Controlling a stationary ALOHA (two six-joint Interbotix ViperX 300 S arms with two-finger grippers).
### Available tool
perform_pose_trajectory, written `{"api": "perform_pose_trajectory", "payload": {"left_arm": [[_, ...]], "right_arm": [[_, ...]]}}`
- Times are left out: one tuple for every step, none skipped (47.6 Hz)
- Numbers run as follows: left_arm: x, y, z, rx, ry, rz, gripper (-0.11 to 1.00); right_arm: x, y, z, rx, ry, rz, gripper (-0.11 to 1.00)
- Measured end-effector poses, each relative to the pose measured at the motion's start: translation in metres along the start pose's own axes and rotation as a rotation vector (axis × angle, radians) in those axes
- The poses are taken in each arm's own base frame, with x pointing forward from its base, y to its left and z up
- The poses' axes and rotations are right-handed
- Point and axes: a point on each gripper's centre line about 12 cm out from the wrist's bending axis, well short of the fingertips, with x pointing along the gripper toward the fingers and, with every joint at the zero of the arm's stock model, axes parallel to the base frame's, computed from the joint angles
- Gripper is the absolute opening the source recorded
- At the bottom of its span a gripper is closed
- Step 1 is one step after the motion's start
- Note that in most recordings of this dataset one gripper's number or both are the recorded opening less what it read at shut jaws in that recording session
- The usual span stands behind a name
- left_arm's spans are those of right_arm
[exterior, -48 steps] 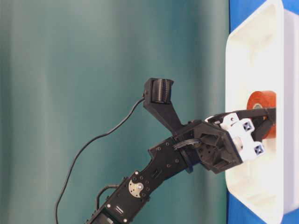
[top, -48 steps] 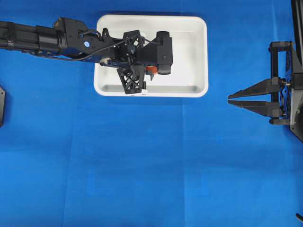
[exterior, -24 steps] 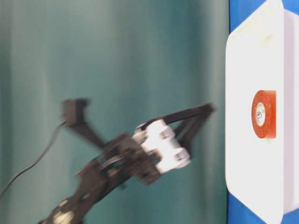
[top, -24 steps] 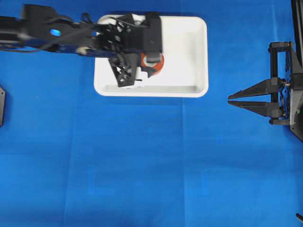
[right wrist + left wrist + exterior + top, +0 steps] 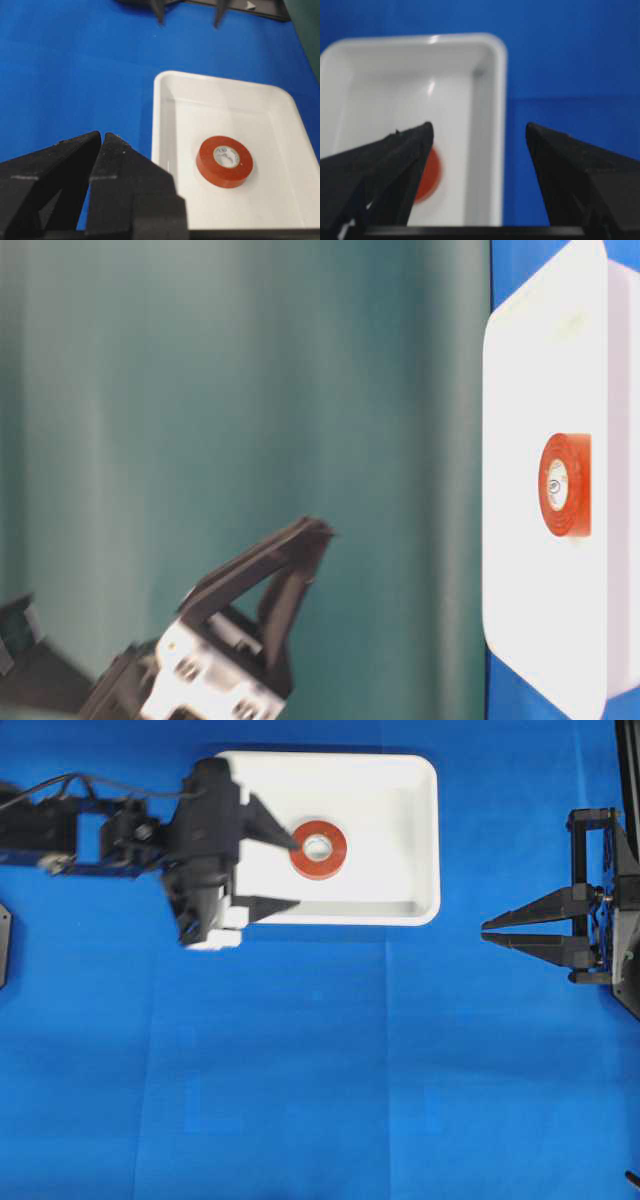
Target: Place one roll of tape in the white case with the left arm.
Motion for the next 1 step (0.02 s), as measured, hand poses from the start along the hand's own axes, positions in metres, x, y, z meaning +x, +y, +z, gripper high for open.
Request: {"api": "perform_pose_trajectory", "payload": {"left_arm": [[-0.0031,-0.003,0.0002,-0.005,-0.024,-0.005,0.71]], "right_arm": [[0.0003,0.0,-0.0003,0.0,0.002,0.0,-0.11]]}}
